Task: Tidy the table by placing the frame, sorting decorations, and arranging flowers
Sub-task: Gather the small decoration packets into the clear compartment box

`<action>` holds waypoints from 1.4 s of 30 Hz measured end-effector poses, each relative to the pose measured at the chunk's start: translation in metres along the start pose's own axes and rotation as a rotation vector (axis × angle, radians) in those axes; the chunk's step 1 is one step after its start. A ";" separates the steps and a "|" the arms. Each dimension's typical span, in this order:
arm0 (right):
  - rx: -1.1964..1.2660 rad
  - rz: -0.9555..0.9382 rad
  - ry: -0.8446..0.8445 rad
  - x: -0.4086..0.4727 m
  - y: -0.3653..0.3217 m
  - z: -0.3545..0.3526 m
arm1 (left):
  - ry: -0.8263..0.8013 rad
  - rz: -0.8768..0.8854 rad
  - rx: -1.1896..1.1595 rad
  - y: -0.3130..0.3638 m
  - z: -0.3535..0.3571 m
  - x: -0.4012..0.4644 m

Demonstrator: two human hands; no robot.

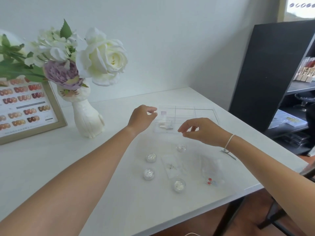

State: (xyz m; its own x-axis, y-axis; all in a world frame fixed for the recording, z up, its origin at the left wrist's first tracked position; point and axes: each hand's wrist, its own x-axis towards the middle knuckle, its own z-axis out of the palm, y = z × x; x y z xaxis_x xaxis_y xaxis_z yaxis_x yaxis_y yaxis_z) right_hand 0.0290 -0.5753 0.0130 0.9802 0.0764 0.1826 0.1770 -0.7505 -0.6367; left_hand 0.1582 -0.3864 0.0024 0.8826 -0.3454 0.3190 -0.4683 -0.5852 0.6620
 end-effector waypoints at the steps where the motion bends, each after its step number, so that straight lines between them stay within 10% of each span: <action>1: -0.019 0.003 -0.019 -0.002 0.001 0.003 | -0.005 0.012 -0.003 -0.001 -0.002 -0.006; 18: -0.106 0.040 -0.054 -0.017 0.018 0.028 | -0.369 0.137 -0.046 -0.017 -0.031 -0.105; 42: -0.014 0.007 0.233 0.019 0.022 -0.038 | -0.284 0.237 -0.088 -0.013 -0.016 -0.083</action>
State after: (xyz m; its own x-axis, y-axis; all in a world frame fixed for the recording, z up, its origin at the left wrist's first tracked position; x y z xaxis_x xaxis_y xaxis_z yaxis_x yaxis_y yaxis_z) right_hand 0.0480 -0.6157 0.0306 0.9343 -0.0817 0.3471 0.1670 -0.7599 -0.6282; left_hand 0.0917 -0.3386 -0.0219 0.6974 -0.6604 0.2783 -0.6422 -0.4035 0.6518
